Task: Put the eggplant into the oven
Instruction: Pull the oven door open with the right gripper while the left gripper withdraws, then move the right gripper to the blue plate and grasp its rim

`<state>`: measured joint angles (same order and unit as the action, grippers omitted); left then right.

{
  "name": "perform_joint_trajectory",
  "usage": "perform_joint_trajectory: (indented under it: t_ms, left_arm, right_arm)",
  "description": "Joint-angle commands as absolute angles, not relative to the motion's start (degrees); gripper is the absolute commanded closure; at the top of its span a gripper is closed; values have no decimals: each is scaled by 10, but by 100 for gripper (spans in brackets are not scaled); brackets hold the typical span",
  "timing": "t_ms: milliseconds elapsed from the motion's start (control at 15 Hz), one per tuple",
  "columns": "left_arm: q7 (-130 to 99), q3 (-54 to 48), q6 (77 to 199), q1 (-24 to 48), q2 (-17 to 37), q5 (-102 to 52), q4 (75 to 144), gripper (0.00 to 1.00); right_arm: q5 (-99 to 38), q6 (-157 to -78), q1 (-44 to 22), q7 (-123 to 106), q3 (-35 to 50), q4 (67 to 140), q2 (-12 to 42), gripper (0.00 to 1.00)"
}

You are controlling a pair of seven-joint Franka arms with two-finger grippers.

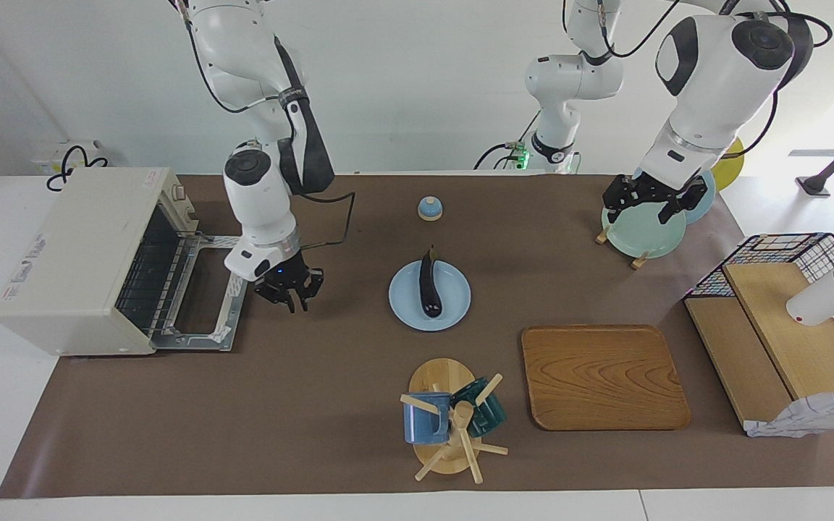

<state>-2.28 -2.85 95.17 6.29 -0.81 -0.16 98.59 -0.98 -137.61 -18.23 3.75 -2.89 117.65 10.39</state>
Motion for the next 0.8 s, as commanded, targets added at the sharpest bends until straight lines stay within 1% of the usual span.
perform_joint_trajectory:
  t_ms: [0, 134, 201, 468, 535, 736]
  left_arm:
    - [-17, -29, 937, 65, -6, 1, 972, 0]
    - [-17, -29, 938, 64, -7, 1, 973, 0]
    - [-20, -29, 940, 64, -7, -1, 973, 0]
    - [-22, -29, 941, 62, -7, -18, 973, 0]
    - [-22, -29, 941, 62, -7, -18, 973, 0]
    - [-22, -29, 940, 61, -8, -18, 974, 0]
  right_arm:
    - [-21, -1310, -219, 54, -34, 1096, 134, 0]
    - [-13, -1216, -250, 140, -33, 985, 183, 0]
    - [-11, -1185, -271, 183, -33, 932, 213, 0]
    - [-7, -1114, -354, 320, -34, 760, 329, 0]
    - [-6, -1105, -378, 354, -34, 732, 350, 0]
    - [-7, -1128, -404, 395, -33, 723, 360, 0]
